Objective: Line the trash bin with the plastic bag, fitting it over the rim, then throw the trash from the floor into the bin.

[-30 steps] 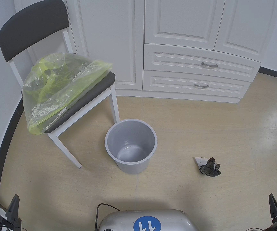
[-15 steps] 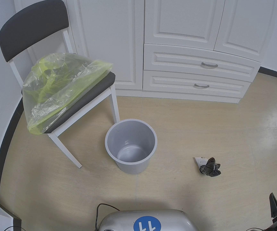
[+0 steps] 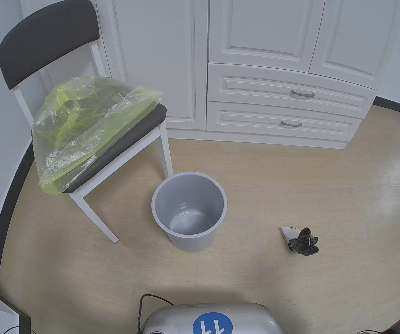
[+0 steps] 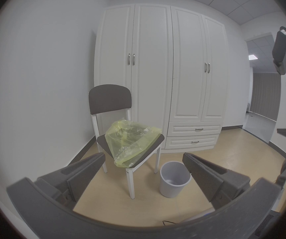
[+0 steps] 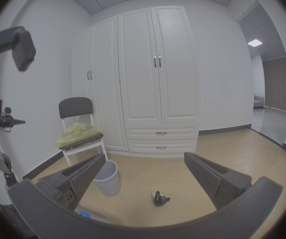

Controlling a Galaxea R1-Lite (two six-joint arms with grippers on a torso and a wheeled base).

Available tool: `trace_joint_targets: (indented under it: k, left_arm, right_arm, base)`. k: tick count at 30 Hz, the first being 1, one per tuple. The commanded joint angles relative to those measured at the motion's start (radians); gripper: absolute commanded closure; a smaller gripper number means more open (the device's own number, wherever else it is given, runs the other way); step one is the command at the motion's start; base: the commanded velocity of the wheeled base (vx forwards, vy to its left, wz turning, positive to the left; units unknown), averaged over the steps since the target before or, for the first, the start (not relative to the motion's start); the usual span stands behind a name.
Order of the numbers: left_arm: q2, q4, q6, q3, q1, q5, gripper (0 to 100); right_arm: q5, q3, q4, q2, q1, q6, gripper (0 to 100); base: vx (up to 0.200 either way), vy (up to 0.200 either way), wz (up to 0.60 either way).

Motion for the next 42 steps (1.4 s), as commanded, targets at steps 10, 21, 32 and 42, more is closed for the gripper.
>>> trace_joint_targets:
  k: [10,21,32,42]
  left_arm:
    - [0.553,-0.042,0.148,-0.211,0.093,0.059,0]
    - [0.892,-0.178,0.228,-0.247,0.078,0.2,0]
    - [1.15,-0.325,0.383,-0.342,0.026,0.367,0]
    - [1.206,-0.324,0.395,-0.359,0.03,0.375,0]
  right_arm:
    - [0.026,-0.281,-0.23,0.802,0.087,-0.068,0]
    - [-0.095,-0.247,-0.398,0.94,0.242,0.102,0]
    - [0.046,-0.166,-0.4,0.95,0.181,0.032,0]
    - [0.064,-0.166,-0.4,0.98,0.133,0.032,0]
  base:
    - [0.0,0.0,0.0]
    - [0.0,0.0,0.0]
    - [0.0,0.0,0.0]
    - [0.0,0.0,0.0]
